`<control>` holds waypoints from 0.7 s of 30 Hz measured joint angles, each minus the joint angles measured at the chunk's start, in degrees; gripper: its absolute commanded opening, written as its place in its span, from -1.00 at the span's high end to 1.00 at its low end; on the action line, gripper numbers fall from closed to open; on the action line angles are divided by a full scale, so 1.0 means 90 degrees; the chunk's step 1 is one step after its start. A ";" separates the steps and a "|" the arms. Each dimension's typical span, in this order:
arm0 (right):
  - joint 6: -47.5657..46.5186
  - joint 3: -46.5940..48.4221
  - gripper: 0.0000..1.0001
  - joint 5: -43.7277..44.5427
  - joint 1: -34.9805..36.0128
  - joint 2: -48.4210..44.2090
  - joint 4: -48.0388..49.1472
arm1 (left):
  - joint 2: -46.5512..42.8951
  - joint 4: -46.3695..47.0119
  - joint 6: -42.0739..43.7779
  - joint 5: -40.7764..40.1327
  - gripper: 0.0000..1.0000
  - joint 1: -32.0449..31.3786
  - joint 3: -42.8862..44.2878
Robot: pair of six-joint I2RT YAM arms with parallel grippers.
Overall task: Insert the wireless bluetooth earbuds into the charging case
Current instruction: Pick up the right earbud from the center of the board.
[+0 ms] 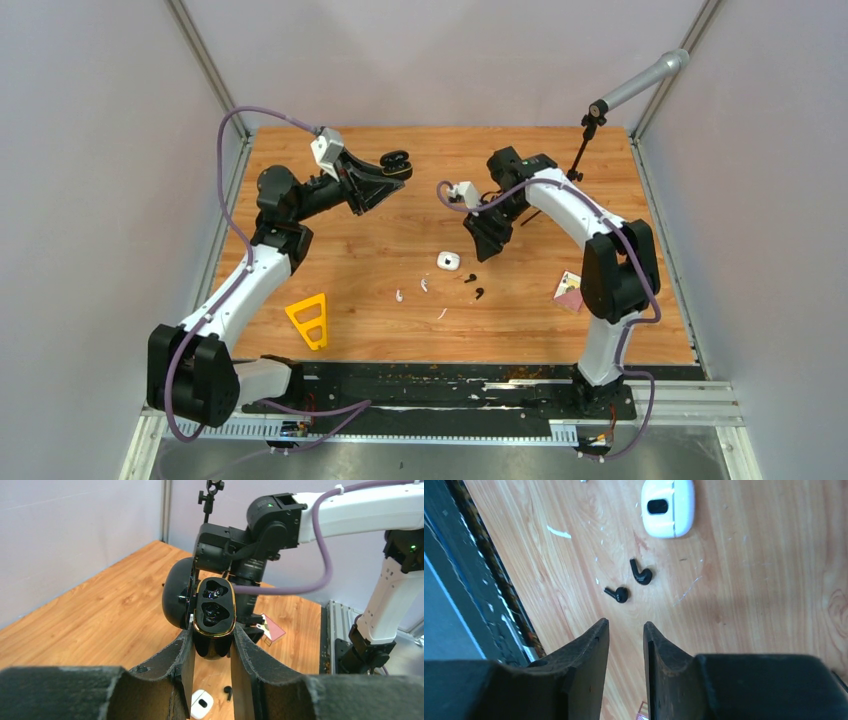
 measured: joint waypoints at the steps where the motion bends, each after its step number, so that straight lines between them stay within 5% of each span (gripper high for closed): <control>1: -0.0187 -0.0158 0.39 0.0002 0.0022 -0.0080 0.0095 | 0.0000 -0.0024 0.0005 0.0000 1.00 0.0002 -0.0002; 8: 0.0702 -0.0831 0.10 0.0539 0.0114 -0.0301 0.0821 | 0.0005 -0.0163 0.0056 0.0002 1.00 0.0039 0.0000; 14: 0.1712 -0.1316 0.29 0.0937 0.0610 -0.0338 0.0969 | 0.0061 -0.0192 0.0078 -0.0053 1.00 0.0041 0.0000; 16: 0.2290 -0.1552 0.09 0.1083 0.0884 -0.0338 0.0964 | 0.0063 -0.0197 0.0100 -0.0104 1.00 0.0041 0.0000; 21: 0.2968 -0.1583 0.08 0.1605 0.0979 -0.0321 0.1088 | 0.0061 -0.0233 0.0119 -0.0151 1.00 0.0041 0.0000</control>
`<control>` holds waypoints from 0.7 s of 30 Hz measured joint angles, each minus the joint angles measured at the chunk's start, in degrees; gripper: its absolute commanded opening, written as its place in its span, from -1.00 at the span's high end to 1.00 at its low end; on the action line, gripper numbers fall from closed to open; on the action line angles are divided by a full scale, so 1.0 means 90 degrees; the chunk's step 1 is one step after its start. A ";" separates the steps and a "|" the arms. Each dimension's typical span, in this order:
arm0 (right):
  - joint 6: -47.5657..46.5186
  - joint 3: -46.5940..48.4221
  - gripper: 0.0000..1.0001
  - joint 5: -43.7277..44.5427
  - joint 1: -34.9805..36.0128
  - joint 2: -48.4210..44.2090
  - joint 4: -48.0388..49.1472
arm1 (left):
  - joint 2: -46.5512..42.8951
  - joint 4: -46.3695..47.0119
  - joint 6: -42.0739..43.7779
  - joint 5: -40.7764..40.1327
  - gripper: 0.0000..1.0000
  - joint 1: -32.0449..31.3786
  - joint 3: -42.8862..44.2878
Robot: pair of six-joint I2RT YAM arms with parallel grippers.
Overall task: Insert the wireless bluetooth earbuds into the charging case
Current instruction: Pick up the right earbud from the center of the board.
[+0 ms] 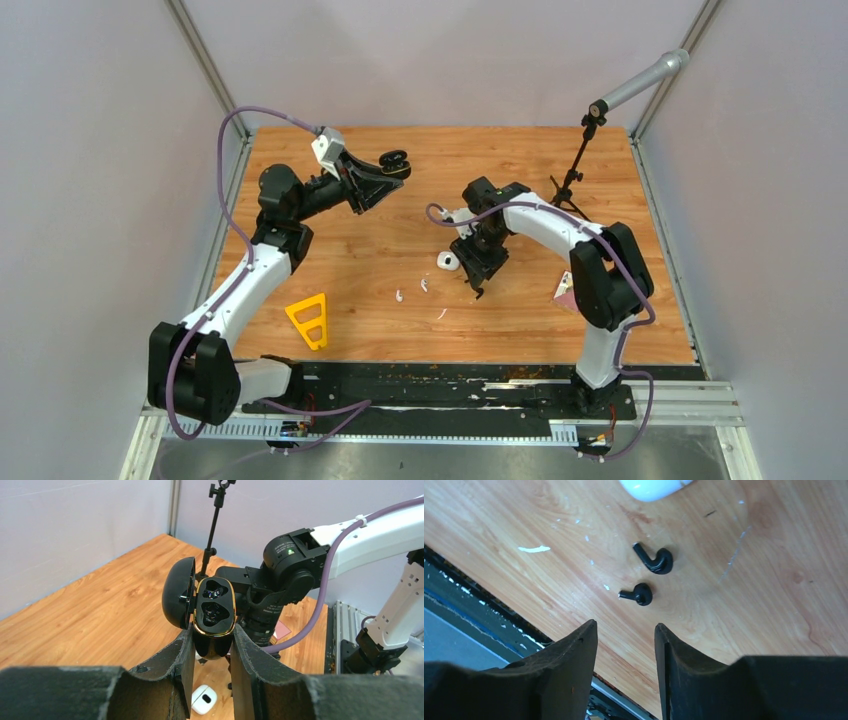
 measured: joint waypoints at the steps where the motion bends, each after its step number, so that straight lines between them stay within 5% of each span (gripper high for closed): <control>1: 0.0083 0.0017 0.08 0.0068 0.0000 0.0029 0.0029 | 0.0000 -0.0010 0.0000 -0.0005 1.00 0.0000 -0.0002; 21: 0.0321 0.0151 0.35 0.0323 0.0155 0.0775 0.0221 | -0.0146 -0.0002 -0.0005 -0.0027 1.00 0.0000 -0.0313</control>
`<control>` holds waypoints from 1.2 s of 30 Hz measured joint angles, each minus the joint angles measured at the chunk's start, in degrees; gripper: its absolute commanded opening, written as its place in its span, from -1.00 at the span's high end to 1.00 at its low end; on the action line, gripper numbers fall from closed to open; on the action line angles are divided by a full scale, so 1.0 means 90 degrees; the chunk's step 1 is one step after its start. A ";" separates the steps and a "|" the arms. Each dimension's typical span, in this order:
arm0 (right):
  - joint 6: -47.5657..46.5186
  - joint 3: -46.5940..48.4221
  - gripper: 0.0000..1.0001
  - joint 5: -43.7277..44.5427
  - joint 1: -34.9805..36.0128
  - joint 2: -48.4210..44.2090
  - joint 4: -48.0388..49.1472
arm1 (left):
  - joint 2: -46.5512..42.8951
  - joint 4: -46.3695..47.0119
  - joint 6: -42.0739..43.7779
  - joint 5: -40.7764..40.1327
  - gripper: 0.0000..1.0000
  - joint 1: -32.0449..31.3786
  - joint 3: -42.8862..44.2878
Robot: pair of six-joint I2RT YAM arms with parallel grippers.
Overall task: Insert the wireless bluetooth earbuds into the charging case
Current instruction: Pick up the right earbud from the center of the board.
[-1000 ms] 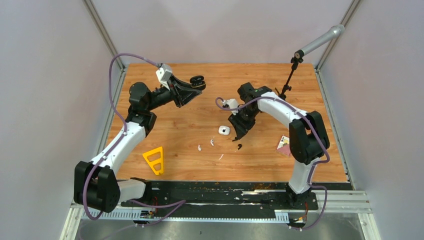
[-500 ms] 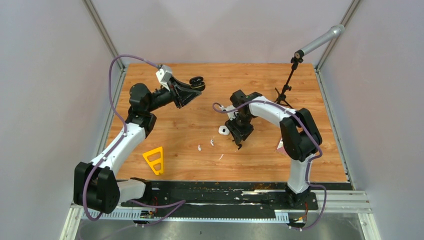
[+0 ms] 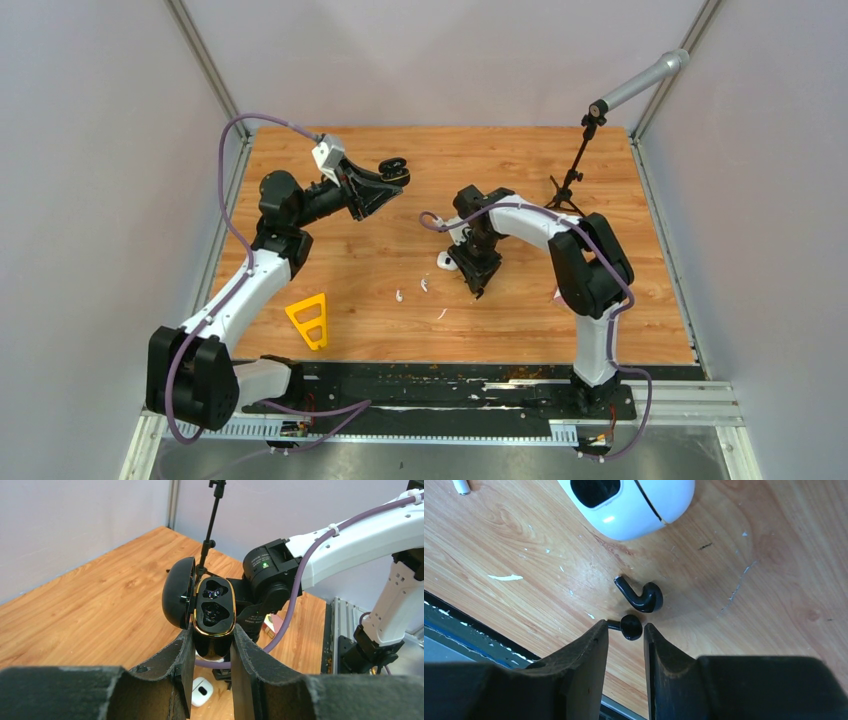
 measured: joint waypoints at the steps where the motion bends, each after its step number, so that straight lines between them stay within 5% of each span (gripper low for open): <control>1: 0.0002 0.0000 0.35 0.0022 0.0017 0.0012 0.0000 | -0.0007 0.0000 0.0000 0.0000 1.00 0.0000 -0.0002; 25: 0.0032 0.0000 0.50 0.0442 0.0219 0.0141 -0.0002 | -0.0068 0.0119 -0.0007 -0.0022 1.00 0.0000 -0.0092; 30: 0.0049 0.0000 0.98 0.0515 0.0248 0.0141 -0.0012 | -0.0068 0.0177 -0.0022 -0.0019 1.00 0.0000 -0.0092; 36: 0.0017 0.0000 1.00 0.0563 0.0301 0.0102 -0.0024 | -0.0068 0.0238 -0.0019 -0.0019 1.00 0.0000 -0.0092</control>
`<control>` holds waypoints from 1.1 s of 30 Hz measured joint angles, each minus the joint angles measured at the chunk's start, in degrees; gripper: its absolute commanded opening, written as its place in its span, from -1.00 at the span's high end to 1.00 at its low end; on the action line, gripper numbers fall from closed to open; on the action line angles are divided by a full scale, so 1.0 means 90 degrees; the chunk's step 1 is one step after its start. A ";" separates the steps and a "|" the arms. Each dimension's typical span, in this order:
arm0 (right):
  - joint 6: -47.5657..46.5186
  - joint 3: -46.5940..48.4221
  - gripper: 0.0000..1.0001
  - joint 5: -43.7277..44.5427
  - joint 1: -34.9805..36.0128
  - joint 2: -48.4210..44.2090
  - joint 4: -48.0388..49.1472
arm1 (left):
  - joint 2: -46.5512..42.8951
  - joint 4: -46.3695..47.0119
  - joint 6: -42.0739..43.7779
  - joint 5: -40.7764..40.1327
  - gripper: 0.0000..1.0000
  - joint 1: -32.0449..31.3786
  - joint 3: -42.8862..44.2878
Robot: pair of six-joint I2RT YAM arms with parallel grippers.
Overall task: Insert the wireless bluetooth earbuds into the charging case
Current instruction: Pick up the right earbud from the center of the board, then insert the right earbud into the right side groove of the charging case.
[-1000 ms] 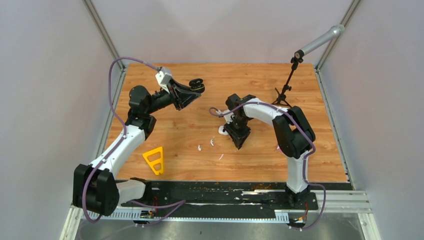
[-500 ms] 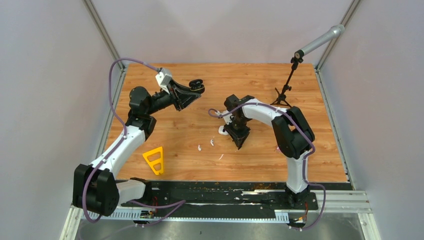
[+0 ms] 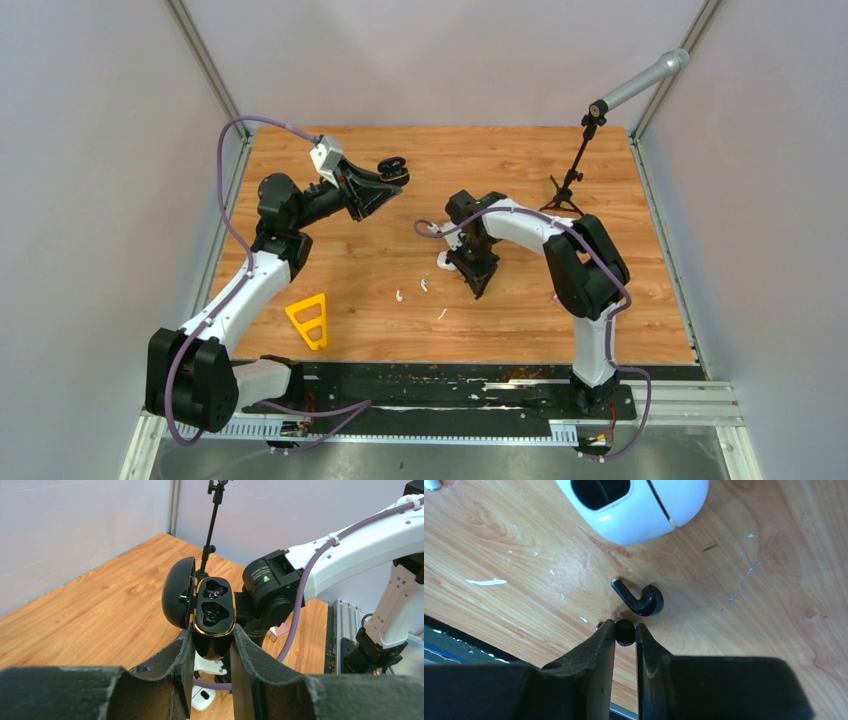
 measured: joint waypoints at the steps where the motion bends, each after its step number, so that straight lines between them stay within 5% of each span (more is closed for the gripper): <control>1: -0.0027 0.0000 1.00 0.0034 0.0015 -0.0032 0.0002 | 0.0002 0.0010 -0.0002 0.0000 1.00 0.0000 0.0000; 15: -0.1462 0.0168 1.00 0.0435 0.0046 -0.2633 0.0017 | 0.0355 0.0092 0.0000 0.0017 1.00 0.0000 0.0053; 28: -0.2676 0.3036 1.00 0.0100 0.0177 -0.3053 0.0053 | 0.0449 0.0226 0.0070 0.0483 1.00 -0.0418 0.0012; 33: -0.3529 0.3240 1.00 0.0107 0.0719 -0.3446 0.0449 | 0.0449 0.0238 0.0117 0.0629 1.00 -0.0554 0.0007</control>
